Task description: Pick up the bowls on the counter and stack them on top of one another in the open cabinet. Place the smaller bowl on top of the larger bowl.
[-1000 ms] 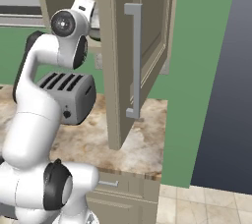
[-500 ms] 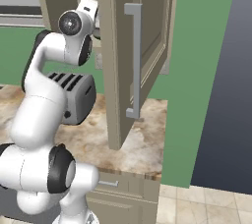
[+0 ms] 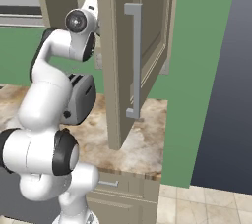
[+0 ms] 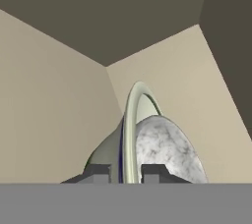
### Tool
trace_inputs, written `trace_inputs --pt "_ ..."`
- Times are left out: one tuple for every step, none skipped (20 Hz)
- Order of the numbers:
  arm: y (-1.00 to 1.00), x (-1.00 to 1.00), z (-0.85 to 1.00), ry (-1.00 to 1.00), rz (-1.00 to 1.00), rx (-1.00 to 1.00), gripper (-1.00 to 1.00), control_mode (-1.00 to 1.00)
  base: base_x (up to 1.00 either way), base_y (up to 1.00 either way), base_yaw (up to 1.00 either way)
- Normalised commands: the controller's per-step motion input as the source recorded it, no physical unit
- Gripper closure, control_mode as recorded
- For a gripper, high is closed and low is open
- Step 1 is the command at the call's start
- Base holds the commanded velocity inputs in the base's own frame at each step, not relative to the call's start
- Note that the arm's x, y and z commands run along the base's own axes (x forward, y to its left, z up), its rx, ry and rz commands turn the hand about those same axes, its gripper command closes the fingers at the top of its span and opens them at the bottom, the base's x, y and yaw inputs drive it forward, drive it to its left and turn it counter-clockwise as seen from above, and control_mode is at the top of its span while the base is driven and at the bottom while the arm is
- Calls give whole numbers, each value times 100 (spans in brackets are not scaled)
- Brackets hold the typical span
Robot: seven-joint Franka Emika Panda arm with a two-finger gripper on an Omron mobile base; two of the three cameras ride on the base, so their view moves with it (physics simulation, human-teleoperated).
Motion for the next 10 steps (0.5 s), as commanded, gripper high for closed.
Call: trace_inputs --pt "0 34 -3 0 0 0 100 -100 0 0 0" --pt "0 34 -4 0 0 0 100 -100 0 0 0" --pt "0 33 -4 0 1 0 100 -100 0 0 0" --pt "0 33 -4 1 1 0 100 -100 0 0 0" --pt "0 32 -4 1 1 0 100 -100 0 0 0" --pt "0 32 -5 1 1 0 100 -100 0 0 0" --pt "-1 32 -6 1 1 0 100 -100 0 0 0" --pt "-1 32 -6 1 1 0 100 -100 0 0 0" --pt "-1 31 -7 1 1 0 100 -100 0 0 0" --pt "0 30 -7 0 1 -1 100 -100 0 0 0"
